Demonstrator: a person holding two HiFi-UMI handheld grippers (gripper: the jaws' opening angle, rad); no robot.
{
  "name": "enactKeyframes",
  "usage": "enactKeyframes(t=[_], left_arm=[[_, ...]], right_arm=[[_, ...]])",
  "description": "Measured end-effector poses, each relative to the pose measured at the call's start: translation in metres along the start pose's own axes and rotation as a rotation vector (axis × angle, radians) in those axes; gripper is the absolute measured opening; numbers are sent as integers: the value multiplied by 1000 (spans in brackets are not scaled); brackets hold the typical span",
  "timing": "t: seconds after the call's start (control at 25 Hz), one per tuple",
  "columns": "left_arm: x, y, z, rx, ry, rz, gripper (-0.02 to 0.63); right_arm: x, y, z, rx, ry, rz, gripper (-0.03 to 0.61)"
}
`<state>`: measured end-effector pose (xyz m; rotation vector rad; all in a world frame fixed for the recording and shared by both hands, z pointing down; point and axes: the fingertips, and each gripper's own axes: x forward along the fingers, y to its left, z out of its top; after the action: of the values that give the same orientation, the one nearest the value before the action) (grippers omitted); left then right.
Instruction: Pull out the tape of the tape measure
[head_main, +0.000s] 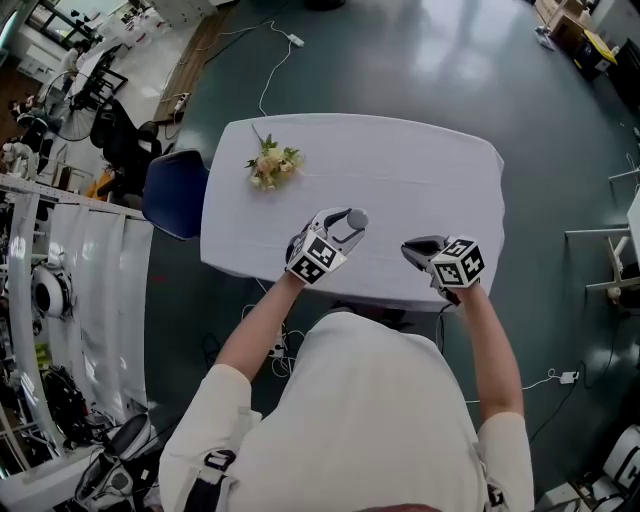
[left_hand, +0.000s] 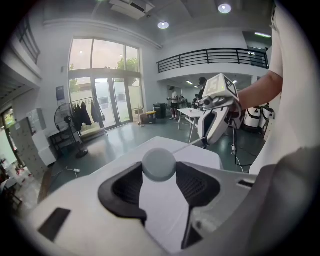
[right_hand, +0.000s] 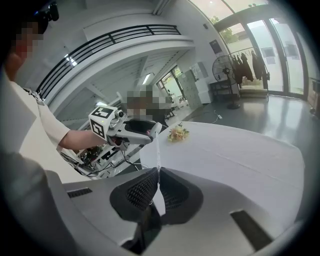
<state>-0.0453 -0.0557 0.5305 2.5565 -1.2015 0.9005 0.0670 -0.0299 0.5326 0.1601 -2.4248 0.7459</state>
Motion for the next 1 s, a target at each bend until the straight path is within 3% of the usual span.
enactKeyframes(t=[0.36, 0.8, 1.0], left_arm=[[-8, 20, -8, -21, 12, 55, 215], [-19, 46, -26, -111, 15, 128, 215], [-27, 59, -36, -134, 32, 176, 215]], right_arm=[[-8, -11, 0, -20, 9, -39, 38], [-26, -34, -14, -4, 36, -101, 37], [-32, -47, -21, -37, 87, -165, 37]])
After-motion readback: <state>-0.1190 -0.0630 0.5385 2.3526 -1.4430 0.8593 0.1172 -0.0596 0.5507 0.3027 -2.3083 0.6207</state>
